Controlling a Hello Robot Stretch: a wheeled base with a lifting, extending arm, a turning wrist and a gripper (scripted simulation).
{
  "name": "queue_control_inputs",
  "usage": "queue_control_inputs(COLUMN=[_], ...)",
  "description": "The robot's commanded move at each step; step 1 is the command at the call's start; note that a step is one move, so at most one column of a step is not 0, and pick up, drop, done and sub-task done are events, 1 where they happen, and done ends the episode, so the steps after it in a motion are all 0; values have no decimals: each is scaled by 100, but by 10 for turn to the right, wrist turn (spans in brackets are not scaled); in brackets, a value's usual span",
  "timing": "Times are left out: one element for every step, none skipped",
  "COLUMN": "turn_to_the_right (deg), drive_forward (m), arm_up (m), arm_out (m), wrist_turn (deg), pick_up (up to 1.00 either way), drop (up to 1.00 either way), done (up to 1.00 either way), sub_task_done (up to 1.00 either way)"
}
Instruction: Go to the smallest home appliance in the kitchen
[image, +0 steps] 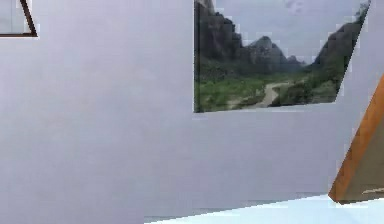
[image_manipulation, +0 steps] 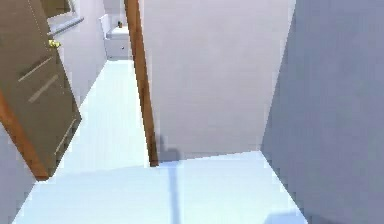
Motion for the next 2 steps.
queue_control_inputs(turn_to_the_right=[-420,-30], drive_forward=[0,0], arm_up=[0,0], arm_out=[0,0], wrist_turn=[0,0], pick_up=[0,0], drop=[0,0], done=[0,0], sub_task_done=[0,0])
